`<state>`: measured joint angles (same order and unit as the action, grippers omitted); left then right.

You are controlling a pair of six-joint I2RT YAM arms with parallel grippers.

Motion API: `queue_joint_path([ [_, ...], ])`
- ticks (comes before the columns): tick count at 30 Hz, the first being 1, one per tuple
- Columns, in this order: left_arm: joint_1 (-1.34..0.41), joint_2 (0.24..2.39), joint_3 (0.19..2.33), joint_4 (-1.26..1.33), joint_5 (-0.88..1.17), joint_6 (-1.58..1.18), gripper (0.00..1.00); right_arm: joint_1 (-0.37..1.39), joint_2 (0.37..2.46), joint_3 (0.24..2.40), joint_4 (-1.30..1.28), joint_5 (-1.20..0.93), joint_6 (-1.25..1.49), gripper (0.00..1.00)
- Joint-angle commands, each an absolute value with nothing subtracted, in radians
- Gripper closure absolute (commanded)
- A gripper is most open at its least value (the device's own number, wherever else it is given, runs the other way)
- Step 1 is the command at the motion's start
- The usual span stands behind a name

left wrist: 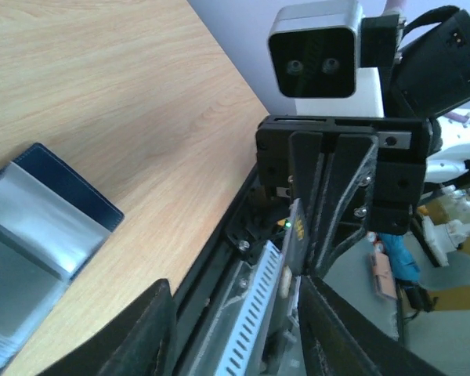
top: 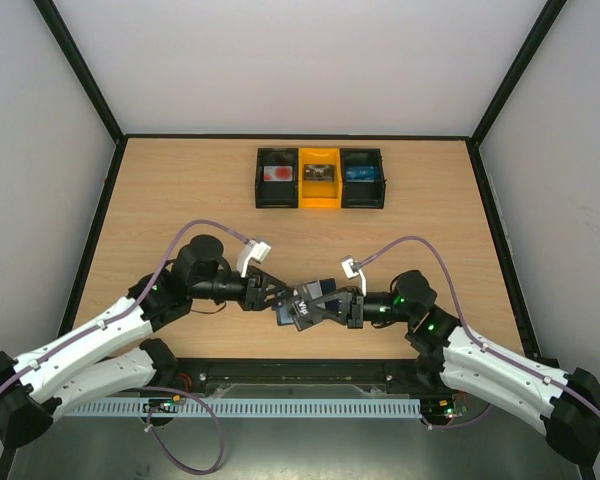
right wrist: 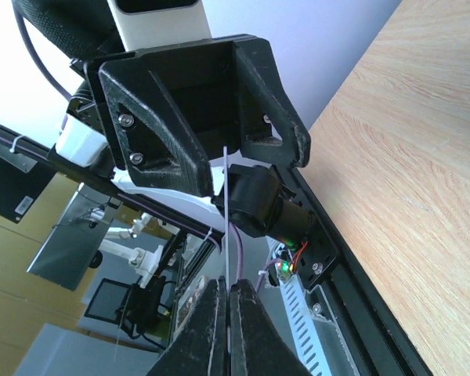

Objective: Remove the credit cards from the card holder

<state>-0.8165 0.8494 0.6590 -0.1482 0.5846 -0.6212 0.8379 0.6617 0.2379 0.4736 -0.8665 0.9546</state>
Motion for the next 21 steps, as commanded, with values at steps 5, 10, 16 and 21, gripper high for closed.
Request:
queue_joint_path([
  [5,-0.812,0.907,0.649,-0.101,0.708,-0.577,0.93,0.835,0.721,0.271,0.554,-0.902,0.979,0.98],
  [10,-0.811,0.897,0.608,-0.006,0.646,-0.625,0.98,0.834,0.694,0.286,0.454,-0.807,0.955,0.78],
  [16,-0.811,0.893,0.589,0.120,0.488,-0.745,0.97,0.835,0.553,0.267,0.351,-0.508,0.955,0.40],
  [21,-0.809,0.886,0.547,0.257,0.288,-0.856,0.98,0.834,0.533,0.181,0.520,-0.343,1.107,0.36],
])
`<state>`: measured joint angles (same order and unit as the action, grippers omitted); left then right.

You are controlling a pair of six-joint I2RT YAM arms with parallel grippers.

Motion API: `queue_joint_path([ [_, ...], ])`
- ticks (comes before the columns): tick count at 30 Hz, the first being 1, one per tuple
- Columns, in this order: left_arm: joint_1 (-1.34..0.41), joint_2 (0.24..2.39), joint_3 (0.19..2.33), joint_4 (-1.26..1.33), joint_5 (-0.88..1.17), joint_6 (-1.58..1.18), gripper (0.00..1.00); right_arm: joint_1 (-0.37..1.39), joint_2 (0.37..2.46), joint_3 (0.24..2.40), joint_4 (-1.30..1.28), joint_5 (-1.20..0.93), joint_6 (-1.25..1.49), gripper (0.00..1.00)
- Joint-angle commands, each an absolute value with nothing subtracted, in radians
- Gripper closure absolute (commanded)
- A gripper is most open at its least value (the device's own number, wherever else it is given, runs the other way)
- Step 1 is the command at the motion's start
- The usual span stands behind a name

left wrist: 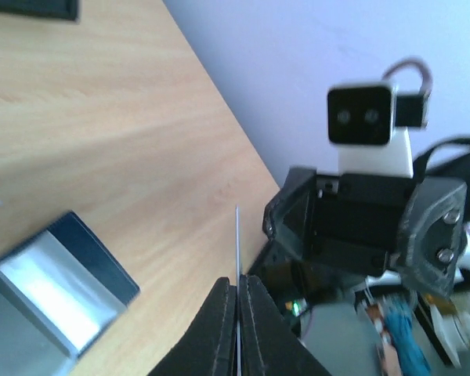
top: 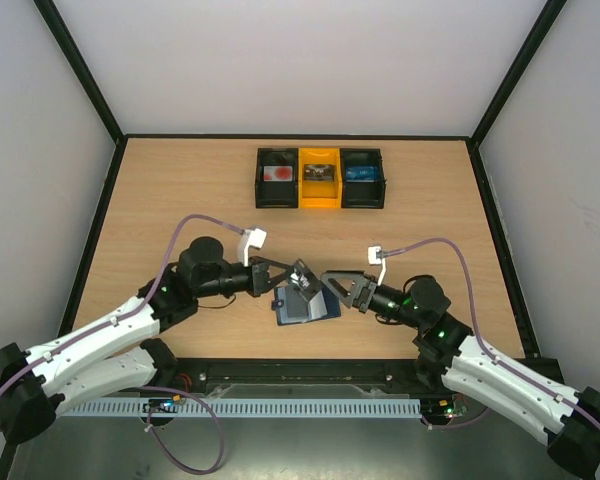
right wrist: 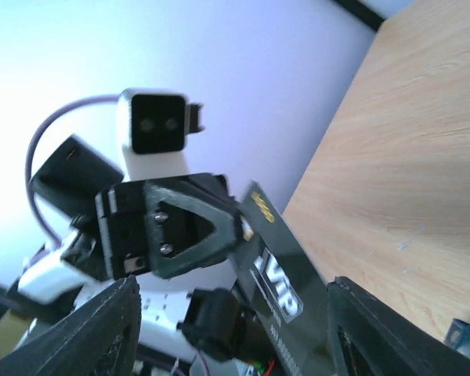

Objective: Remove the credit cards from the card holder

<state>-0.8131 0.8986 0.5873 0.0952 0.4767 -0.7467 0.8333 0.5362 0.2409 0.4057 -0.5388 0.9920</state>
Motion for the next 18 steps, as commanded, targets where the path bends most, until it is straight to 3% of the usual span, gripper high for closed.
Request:
queue_joint_path([
  [1,-0.810,0.887,0.527,0.293,0.243,-0.886,0.98,0.834,0.544,0.166,0.559,-0.311,1.138,0.35],
  [6,-0.808,0.890,0.401,0.563,0.091,-1.082,0.98,0.834,0.603,0.178,0.672,-0.220,1.201,0.31],
  [10,-0.808,0.899,0.351,0.707,0.017,-1.164,0.97,0.834,0.676,0.269,0.557,-0.178,1.205,0.31],
  [18,-0.808,0.990,0.316,0.997,0.004,-1.261,0.97,0.835,0.829,0.365,0.582,-0.268,1.208,0.33],
])
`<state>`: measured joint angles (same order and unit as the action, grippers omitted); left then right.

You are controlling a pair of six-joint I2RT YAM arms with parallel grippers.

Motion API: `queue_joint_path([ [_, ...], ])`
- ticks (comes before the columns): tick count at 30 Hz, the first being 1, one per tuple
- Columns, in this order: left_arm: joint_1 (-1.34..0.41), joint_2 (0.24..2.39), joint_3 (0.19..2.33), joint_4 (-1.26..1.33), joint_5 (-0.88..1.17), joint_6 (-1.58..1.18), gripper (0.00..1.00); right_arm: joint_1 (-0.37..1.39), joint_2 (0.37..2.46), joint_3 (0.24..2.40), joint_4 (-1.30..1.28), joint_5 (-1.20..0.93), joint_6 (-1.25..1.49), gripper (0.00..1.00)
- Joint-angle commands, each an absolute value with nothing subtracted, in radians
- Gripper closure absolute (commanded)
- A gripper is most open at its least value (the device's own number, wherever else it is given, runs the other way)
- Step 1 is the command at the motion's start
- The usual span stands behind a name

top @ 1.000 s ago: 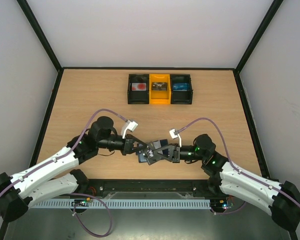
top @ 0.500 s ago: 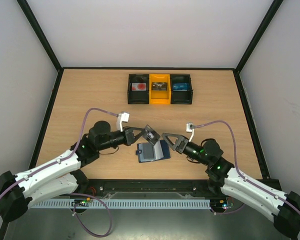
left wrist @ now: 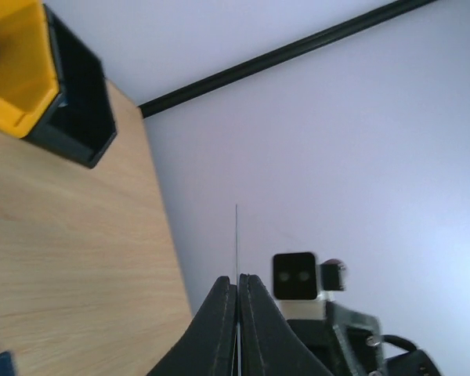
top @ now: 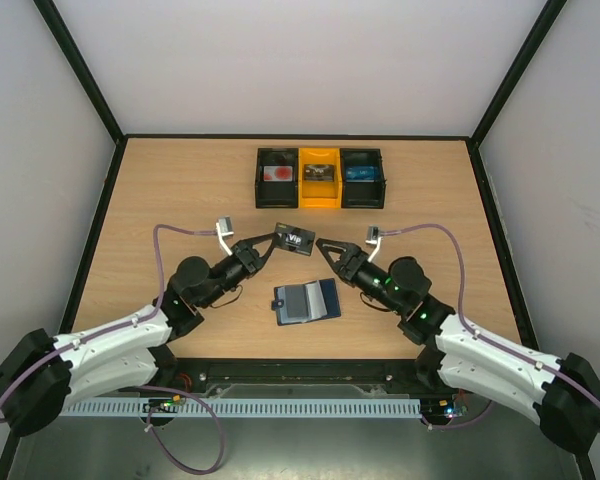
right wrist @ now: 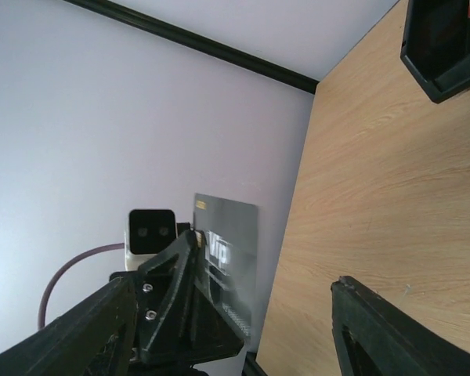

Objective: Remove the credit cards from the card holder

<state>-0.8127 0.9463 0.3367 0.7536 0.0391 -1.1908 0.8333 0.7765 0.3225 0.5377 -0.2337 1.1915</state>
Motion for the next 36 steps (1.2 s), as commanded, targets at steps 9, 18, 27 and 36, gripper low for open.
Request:
queue_joint_path([
  [9,-0.808,1.139,0.312,1.204,0.067,-1.339,0.97,0.835,0.910,0.377,0.708,-0.287,1.236,0.70],
  [18,-0.810,1.172,0.314,1.243,0.065,-1.338,0.97,0.834,0.883,0.327,0.756,-0.273,1.272,0.80],
  [27,-0.810,1.151,0.302,1.243,0.031,-1.323,0.97,0.835,0.872,0.352,0.698,-0.261,1.254,0.83],
  [36,-0.810,1.177,0.314,1.272,0.034,-1.328,0.97,0.835,0.882,0.352,0.705,-0.264,1.261,0.85],
])
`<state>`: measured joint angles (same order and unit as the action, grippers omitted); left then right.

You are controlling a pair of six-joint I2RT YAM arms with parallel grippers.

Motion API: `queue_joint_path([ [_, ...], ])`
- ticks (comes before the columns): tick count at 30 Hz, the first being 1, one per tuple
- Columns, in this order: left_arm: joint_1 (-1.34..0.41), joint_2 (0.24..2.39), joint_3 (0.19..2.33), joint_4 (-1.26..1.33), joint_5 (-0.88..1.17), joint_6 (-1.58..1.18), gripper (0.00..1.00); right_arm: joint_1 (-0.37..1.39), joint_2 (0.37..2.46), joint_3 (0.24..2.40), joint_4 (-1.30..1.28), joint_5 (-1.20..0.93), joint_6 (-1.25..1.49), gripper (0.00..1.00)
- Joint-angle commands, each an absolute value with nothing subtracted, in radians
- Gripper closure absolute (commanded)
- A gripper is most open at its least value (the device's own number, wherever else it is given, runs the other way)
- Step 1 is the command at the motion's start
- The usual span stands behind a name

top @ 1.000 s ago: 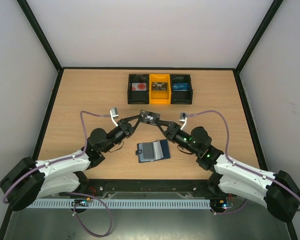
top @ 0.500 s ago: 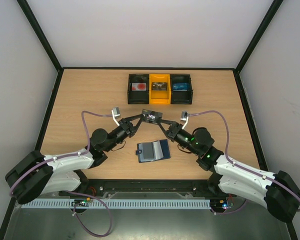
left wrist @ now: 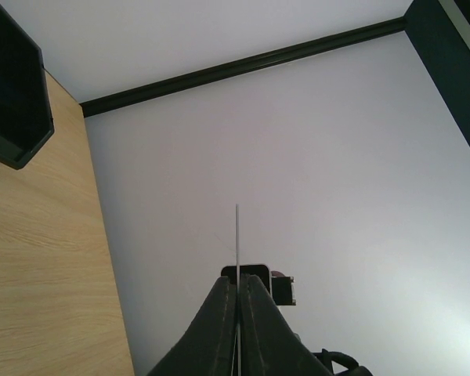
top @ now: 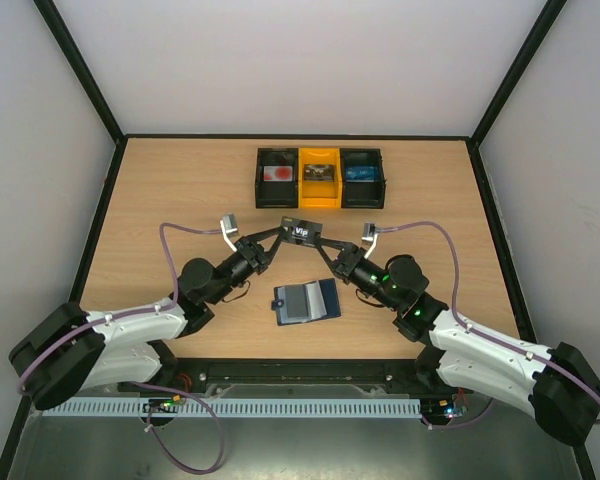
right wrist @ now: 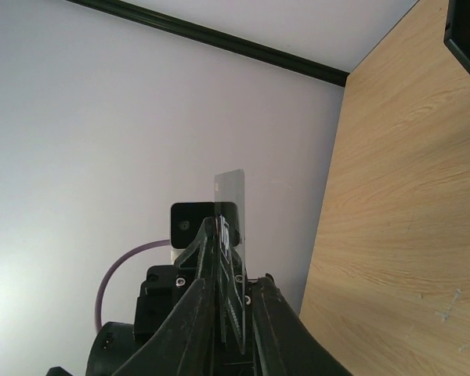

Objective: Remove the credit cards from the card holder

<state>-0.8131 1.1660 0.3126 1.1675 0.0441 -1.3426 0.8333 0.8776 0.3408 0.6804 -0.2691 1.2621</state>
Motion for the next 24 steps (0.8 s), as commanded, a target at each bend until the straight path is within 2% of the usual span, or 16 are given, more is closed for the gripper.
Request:
queue_joint_path([
  [1,-0.810,1.178,0.314,1.276,0.035,-1.328,0.97,0.835,0.884,0.352,0.708,-0.268,1.264,0.85],
  [12,-0.809,1.174,0.312,1.275,0.017,-1.313,0.97,0.835,0.897,0.346,0.718,-0.270,1.285,0.86],
  [14,-0.809,1.171,0.313,1.268,0.014,-1.310,0.97,0.834,0.902,0.346,0.723,-0.273,1.290,0.88],
  [16,-0.809,1.169,0.313,1.261,0.013,-1.308,0.97,0.834,0.907,0.343,0.730,-0.277,1.294,0.97],
  [20,-0.810,1.165,0.319,1.225,0.014,-1.307,0.97,0.834,0.916,0.350,0.716,-0.274,1.281,0.98],
  [22,-0.810,1.154,0.319,1.198,0.010,-1.300,0.87,0.834,0.914,0.360,0.689,-0.260,1.261,0.98],
  [24,-0.808,1.133,0.321,1.155,0.003,-1.282,0.68,0.834,0.904,0.374,0.646,-0.242,1.234,0.98],
])
